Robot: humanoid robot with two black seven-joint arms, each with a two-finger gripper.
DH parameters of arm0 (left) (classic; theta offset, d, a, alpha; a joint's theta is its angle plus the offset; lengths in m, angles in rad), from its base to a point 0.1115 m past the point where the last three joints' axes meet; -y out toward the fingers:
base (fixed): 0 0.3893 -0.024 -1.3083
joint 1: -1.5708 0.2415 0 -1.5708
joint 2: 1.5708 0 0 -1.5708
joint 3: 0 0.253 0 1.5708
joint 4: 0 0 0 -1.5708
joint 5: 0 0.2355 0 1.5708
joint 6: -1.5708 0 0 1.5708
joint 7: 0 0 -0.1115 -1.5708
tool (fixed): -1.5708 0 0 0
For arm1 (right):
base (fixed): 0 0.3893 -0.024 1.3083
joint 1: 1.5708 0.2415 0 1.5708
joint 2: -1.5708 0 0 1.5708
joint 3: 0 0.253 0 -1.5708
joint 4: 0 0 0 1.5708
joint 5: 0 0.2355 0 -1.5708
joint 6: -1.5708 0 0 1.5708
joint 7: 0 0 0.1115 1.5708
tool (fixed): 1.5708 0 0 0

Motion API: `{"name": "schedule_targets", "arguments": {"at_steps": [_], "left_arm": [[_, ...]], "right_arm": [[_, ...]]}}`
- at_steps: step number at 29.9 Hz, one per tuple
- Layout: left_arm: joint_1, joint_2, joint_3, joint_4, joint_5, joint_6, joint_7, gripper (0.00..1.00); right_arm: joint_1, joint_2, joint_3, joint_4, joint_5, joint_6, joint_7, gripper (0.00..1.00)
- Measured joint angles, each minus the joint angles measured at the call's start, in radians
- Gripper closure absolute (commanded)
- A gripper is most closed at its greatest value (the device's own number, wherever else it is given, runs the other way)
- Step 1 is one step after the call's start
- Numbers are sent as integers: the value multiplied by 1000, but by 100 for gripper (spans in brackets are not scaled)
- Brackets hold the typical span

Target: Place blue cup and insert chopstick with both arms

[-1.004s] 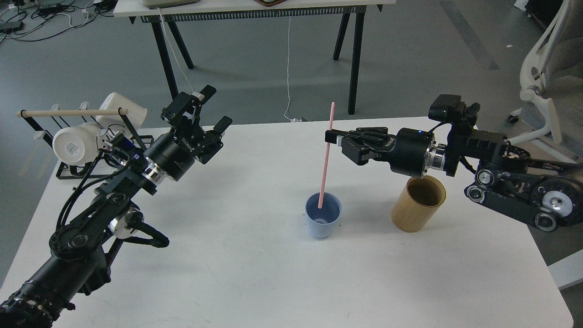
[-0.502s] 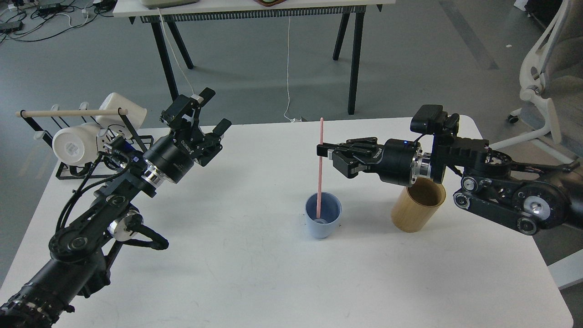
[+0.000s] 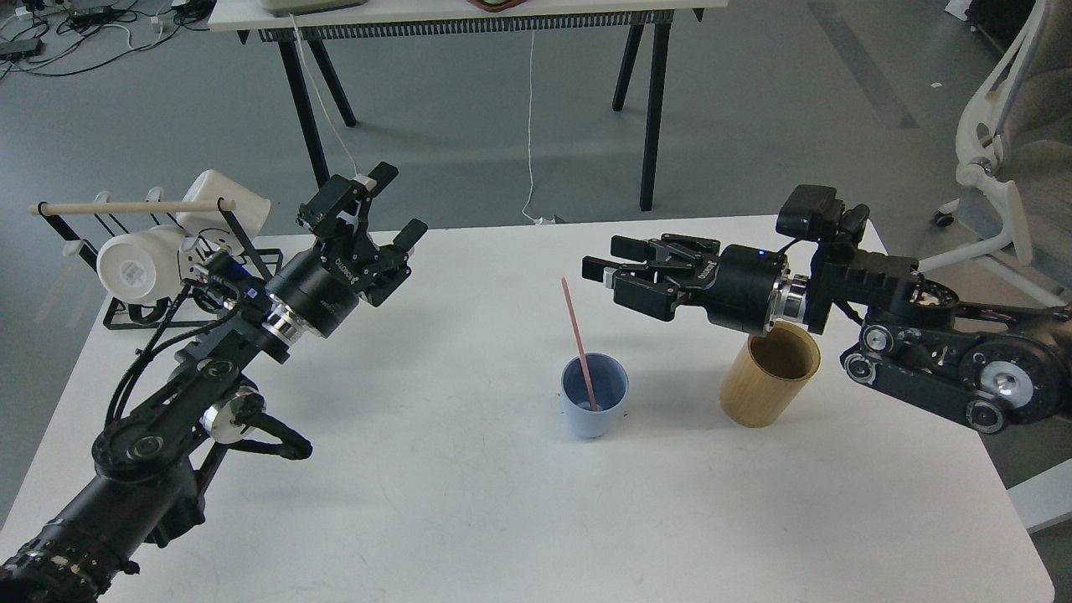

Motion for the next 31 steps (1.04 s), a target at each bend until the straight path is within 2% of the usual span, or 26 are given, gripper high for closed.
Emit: {"name": "schedule_targets", "arguments": {"at_steps": [6,13,16,20,23,31], "left_arm": [[-5,-7,0,-1,-2,0,0,5],[-10,-11,-8,-11,-8,0,0,5],[-14,-11,-12,-13,-29,0,0,5],[-21,-6,-12,-14,-68,0,0,5],[-21,-4,-11,-14,-77,0,0,5],[-12,-1,-18,-16,-81,0,0,5]], "right_arm": [[-45,-59,135,40,323,0,0,2],[-210,-52,401,35,861,31,0,1],[-265,-52,456,15,980,142,0,1],[-297,-51,477,-82,1030,424,0,1],[-303,-50,480,-139,1038,565,0,1],[-309,-34,509,-161,1120,598,0,1]]}}
